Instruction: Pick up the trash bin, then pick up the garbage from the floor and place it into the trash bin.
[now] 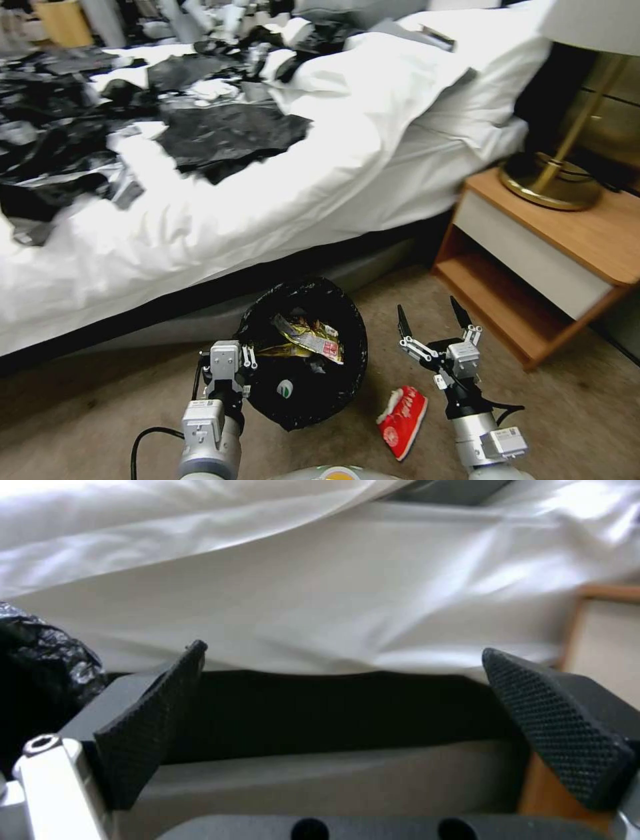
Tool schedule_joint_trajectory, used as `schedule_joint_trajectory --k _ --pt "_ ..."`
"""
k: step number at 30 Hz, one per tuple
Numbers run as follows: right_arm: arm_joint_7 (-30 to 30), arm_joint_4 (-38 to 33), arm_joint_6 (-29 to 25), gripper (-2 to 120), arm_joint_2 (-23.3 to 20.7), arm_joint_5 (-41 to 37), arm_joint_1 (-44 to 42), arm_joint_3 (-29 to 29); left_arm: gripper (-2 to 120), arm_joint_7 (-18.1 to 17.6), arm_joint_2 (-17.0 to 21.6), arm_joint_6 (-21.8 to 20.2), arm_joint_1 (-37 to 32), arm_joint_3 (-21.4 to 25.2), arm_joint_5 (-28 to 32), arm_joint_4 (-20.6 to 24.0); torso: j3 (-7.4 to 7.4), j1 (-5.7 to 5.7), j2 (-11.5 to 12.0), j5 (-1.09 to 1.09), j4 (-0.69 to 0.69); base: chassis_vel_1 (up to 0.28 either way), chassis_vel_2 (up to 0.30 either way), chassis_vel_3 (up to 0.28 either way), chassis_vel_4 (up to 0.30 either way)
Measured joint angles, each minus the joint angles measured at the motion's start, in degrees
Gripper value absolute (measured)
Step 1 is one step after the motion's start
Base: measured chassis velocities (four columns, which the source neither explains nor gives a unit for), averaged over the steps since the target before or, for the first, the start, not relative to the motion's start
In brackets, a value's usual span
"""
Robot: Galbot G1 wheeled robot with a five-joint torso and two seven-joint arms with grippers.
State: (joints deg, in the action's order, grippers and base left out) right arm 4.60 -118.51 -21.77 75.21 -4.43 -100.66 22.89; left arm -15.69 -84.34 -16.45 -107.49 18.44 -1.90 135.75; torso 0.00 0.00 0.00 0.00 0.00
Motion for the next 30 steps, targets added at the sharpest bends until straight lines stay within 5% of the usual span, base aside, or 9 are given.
schedule_joint_trajectory --k 11,30 --pt "0.04 0.5 3.27 100 -0.61 -3.94 -1.23 -1.17 1 -0.61 -0.08 0.45 0.2 0.08 0.52 -0.61 0.0 -0.01 0.0 0.0 0.0 0.129 0.128 0.126 0.119" --pt "0.0 1.0 0.01 100 0.27 -1.39 -1.01 -0.17 1 -0.99 -0.07 0.72 0.3 -0.27 0.87 -1.0 0.0 0.0 0.0 0.0 0.01 0.038 0.039 0.04 0.034"
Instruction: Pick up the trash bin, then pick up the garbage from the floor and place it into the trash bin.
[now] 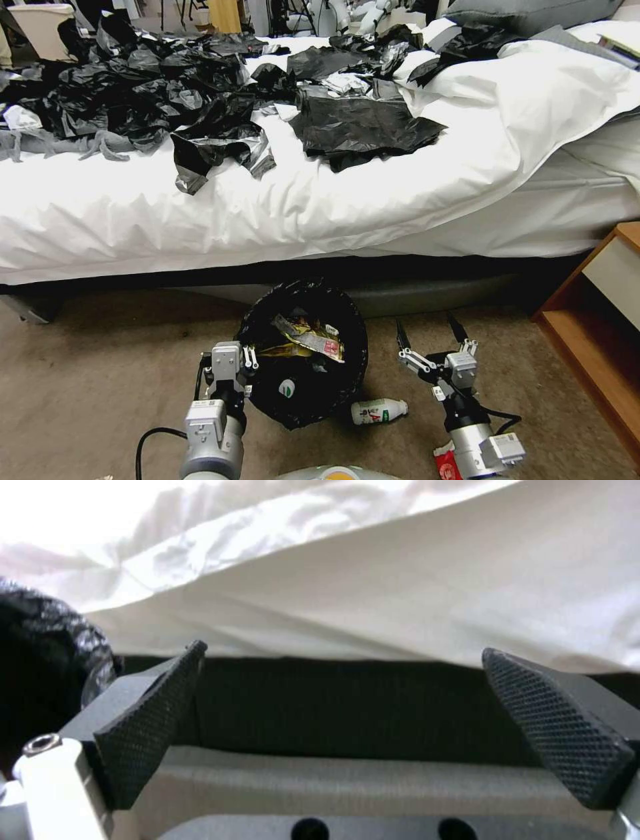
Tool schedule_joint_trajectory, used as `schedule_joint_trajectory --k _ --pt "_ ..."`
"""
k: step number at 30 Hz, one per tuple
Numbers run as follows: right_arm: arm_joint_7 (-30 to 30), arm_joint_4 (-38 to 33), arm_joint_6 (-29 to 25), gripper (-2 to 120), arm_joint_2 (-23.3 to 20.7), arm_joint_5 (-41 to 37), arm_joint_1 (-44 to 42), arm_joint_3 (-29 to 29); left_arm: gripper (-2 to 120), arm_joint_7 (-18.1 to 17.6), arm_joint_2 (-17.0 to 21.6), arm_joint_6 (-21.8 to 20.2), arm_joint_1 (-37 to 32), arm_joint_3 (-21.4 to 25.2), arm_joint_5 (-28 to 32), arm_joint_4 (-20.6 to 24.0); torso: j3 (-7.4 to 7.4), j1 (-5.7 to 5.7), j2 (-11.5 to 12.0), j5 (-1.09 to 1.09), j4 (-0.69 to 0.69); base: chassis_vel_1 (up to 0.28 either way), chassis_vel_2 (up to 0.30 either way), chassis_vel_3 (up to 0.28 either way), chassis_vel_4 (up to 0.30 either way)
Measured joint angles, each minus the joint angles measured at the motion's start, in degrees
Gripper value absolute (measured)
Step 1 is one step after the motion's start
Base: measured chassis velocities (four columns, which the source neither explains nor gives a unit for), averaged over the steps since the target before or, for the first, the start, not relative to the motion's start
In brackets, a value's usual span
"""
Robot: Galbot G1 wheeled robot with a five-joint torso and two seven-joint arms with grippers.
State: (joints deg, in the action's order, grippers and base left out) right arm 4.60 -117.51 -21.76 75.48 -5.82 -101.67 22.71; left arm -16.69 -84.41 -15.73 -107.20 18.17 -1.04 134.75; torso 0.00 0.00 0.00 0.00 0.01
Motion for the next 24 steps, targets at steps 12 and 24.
schedule_joint_trajectory --k 12,24 --pt "0.04 0.73 -2.04 100 0.33 1.46 0.77 0.68 1 -0.01 -0.17 0.01 -0.21 -0.28 -0.52 0.29 0.0 0.0 0.0 0.0 -0.01 0.0 0.0 0.0 0.0" --pt "-0.06 0.93 -2.17 100 0.33 1.44 1.09 0.81 1 -0.02 -0.1 0.01 -0.18 -0.22 -0.65 0.34 0.0 0.0 0.0 -0.01 -0.01 0.119 -0.107 -0.116 0.115"
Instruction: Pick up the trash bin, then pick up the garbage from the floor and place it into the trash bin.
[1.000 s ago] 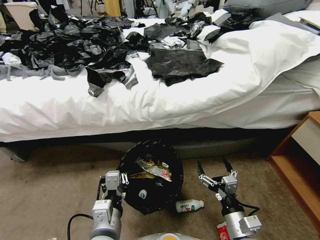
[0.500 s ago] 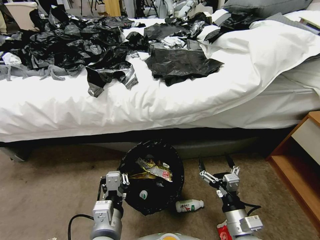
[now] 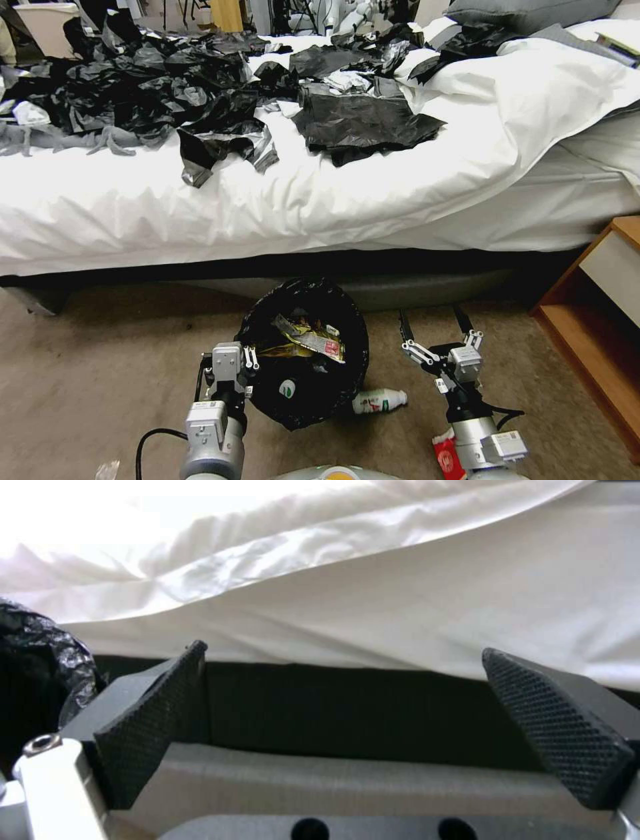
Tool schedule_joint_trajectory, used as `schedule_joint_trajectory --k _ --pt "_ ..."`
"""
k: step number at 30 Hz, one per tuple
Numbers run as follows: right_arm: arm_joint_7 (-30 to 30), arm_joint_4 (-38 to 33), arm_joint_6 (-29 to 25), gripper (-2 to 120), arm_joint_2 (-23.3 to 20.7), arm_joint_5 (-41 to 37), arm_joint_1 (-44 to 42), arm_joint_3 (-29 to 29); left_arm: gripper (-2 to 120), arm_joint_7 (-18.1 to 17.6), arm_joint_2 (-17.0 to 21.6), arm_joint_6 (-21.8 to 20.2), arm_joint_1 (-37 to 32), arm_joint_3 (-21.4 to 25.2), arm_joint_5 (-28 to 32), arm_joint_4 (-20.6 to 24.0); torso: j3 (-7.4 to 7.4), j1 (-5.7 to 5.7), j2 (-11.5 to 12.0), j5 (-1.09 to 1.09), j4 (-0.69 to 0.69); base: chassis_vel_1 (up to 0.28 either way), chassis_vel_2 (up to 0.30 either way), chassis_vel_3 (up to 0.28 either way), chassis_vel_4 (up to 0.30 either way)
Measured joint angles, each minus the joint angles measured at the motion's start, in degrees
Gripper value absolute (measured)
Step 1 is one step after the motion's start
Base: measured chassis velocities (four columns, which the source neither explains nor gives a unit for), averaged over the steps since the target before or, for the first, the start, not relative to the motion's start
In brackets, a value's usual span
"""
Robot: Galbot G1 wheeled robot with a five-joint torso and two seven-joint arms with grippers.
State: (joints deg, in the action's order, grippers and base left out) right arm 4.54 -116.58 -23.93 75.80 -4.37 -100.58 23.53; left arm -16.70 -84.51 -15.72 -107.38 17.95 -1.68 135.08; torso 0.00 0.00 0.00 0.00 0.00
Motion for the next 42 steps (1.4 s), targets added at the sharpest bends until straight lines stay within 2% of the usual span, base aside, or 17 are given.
schedule_joint_trajectory --k 13,32,35,36,39,40,42 --pt "-0.02 0.05 -0.07 100 -0.16 -0.04 0.63 0.19 1 0.03 0.1 -0.01 0.23 -0.04 0.03 0.04 0.01 0.02 0.0 0.01 0.01 0.206 -0.212 -0.223 0.195" --pt "1.29 2.8 1.53 100 -0.05 0.78 6.13 0.93 1 0.07 0.14 -0.06 0.24 -0.03 0.02 0.04 0.0 0.01 0.0 0.0 0.0 -0.011 0.01 0.009 -0.008" --pt "3.31 3.7 5.96 100 -0.01 -1.08 9.63 0.27 1 0.1 0.03 -0.05 0.17 -0.09 -0.22 0.05 0.0 0.01 0.0 0.01 0.0 0.0 0.0 0.0 0.0" --pt "3.31 3.7 5.96 100 -0.01 -1.08 9.63 0.27 1 0.1 0.03 -0.05 0.17 -0.09 -0.22 0.05 0.0 0.01 0.0 0.01 0.0 0.0 0.0 0.0 0.0" --pt "6.62 3.82 12.63 100 0.0 -4.21 11.86 -1.05 1 0.12 -0.12 -0.04 0.05 -0.12 -0.42 0.07 0.0 0.0 0.0 0.0 0.0 0.0 0.0 0.0 0.0" --pt "6.62 3.82 12.63 100 0.0 -4.21 11.86 -1.05 1 0.12 -0.12 -0.04 0.05 -0.12 -0.42 0.07 0.0 0.0 0.0 0.0 0.0 0.0 0.0 0.0 0.0" --pt "10.05 4.19 18.81 100 0.01 -6.4 12.42 -1.91 1 0.13 -0.17 -0.02 0.05 -0.11 -0.44 0.09 0.0 0.0 0.0 0.0 0.0 0.0 0.0 0.0 0.0"
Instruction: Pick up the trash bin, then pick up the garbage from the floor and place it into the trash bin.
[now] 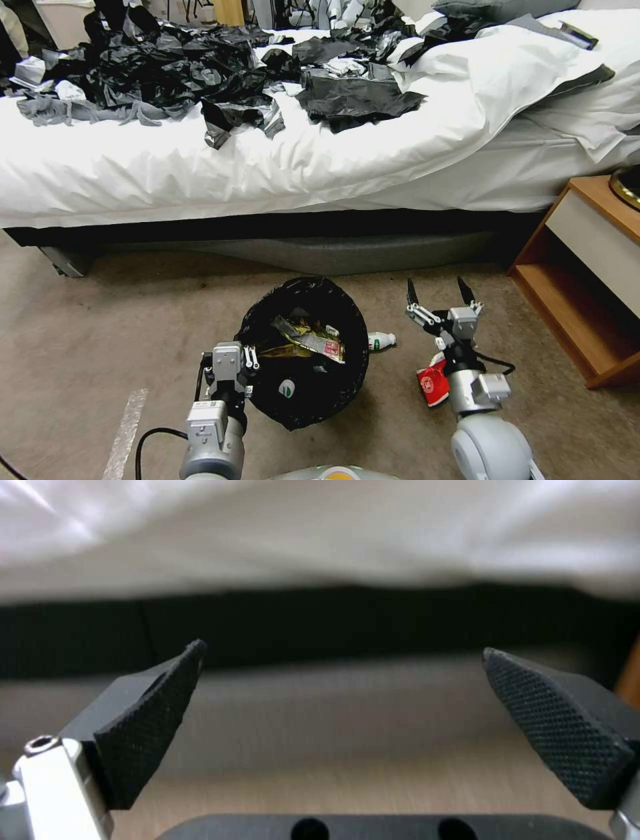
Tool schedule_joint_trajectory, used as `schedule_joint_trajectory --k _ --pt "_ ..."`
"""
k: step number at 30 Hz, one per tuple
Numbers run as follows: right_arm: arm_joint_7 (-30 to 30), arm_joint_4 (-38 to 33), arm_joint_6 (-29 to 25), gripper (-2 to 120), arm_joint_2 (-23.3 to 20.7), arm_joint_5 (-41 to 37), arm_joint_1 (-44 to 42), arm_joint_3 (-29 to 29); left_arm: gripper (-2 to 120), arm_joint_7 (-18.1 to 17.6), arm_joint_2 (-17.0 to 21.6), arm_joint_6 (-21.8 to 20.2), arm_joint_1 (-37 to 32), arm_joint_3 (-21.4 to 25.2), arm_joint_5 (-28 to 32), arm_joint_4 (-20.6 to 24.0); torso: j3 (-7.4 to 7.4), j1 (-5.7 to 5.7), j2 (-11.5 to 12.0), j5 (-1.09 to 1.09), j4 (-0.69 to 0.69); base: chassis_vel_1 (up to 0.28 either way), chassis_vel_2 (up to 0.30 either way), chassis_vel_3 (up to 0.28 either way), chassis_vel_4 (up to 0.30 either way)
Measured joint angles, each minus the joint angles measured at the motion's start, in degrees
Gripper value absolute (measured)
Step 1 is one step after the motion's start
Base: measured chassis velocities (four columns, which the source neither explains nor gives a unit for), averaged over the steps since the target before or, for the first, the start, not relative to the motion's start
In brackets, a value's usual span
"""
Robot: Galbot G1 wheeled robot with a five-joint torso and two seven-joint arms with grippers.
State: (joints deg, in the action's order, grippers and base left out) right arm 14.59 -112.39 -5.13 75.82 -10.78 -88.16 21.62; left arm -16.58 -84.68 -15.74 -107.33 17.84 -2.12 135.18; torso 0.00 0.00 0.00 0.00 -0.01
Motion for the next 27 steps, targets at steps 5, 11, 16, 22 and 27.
schedule_joint_trajectory --k 5,11,16,22,27 --pt "5.89 1.61 14.62 100 -0.28 -7.31 0.21 -0.47 1 0.01 -0.13 0.0 0.25 -0.14 -0.05 -0.03 0.0 0.0 0.0 0.0 0.01 0.0 0.0 0.0 0.0" --pt "9.03 3.57 22.58 100 -0.91 -15.18 0.51 -0.16 1 0.03 -0.09 0.03 0.26 -0.21 -0.05 -0.3 0.0 0.0 0.0 0.01 0.01 0.0 0.0 0.0 0.0" --pt "9.13 5.27 23.83 100 -1.12 -16.78 0.54 0.2 1 0.03 -0.09 0.16 0.16 -0.34 -0.05 -0.47 0.0 0.0 0.0 0.01 0.0 0.0 0.0 0.0 0.0" --pt "8.56 7.51 25.16 100 -1.49 -16.89 -0.68 0.96 1 0.03 0.02 0.42 0.05 -0.36 0.01 -0.49 0.0 0.0 0.0 0.01 0.01 0.0 0.0 0.0 0.0" --pt "7.77 8.77 25.23 100 -1.3 -17.41 -0.79 1.55 1 0.03 0.14 0.61 -0.14 -0.67 -0.08 -0.64 0.0 0.0 0.0 0.0 0.01 0.0 0.0 0.0 0.0"
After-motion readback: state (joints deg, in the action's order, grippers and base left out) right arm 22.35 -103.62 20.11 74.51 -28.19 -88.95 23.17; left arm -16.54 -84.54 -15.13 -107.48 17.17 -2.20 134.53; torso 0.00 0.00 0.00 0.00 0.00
